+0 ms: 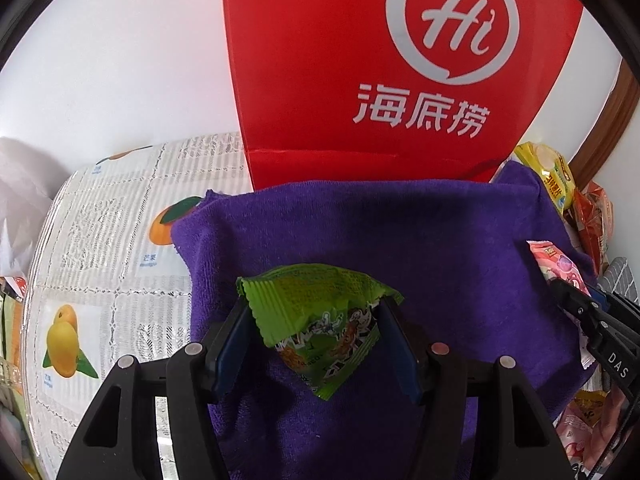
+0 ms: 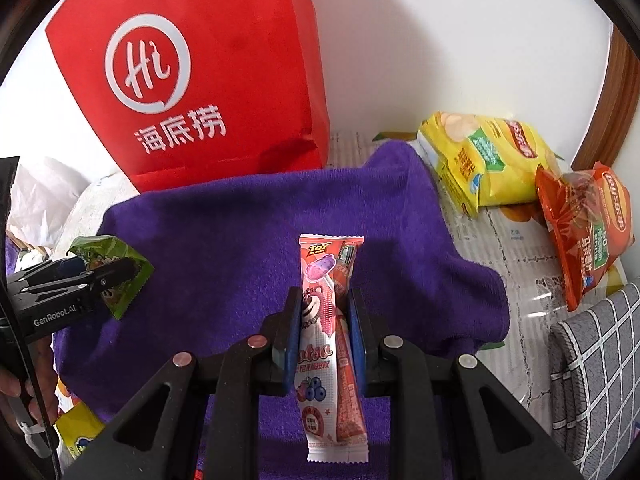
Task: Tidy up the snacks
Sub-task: 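Open both tools to drop the packets onto the purple towel, then withdraw both open tools back toward the remaining snack pile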
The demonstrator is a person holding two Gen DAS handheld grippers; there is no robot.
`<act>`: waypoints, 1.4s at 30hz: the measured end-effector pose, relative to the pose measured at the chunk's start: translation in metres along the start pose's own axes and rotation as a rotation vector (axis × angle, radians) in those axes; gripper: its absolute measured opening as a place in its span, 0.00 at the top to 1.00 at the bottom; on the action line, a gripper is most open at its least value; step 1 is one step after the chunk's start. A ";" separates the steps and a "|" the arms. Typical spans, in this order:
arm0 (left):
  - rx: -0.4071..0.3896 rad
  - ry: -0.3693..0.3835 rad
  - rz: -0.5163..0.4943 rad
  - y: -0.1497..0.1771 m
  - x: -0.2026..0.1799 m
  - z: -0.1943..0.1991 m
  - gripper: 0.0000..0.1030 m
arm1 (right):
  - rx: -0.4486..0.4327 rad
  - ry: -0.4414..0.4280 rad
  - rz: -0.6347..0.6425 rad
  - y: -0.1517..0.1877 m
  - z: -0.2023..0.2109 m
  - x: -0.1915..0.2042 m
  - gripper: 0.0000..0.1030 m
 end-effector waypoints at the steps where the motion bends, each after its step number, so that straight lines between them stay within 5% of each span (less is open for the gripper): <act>1: 0.003 -0.003 0.000 0.000 0.000 -0.001 0.41 | -0.002 -0.001 0.002 0.000 0.000 0.001 0.78; 10: 0.021 0.003 0.003 0.001 -0.004 -0.004 0.35 | 0.023 -0.006 0.008 0.003 -0.008 0.008 0.76; 14: -0.009 0.002 0.000 0.003 -0.001 0.005 0.24 | 0.016 -0.012 -0.003 0.002 -0.002 0.010 0.57; 17: -0.016 0.000 -0.002 0.004 -0.001 0.015 0.24 | 0.001 -0.012 0.001 0.000 0.009 0.012 0.56; 32: -0.085 0.028 0.037 0.026 -0.003 0.101 0.24 | -0.108 0.026 0.007 0.007 0.112 0.024 0.52; 42: -0.131 0.055 0.030 0.061 -0.013 0.166 0.24 | -0.137 0.073 -0.015 0.046 0.179 0.026 0.50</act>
Point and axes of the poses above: each gripper's, at about its wrist camera, not at the fingertips, and z roughly against the way its jaws point, x to its left, y to its underside, the point moved 4 cm from there along -z, roughly the way its jaws point, and after that the axes turned 11 degrees about z, right-handed, at the moved point
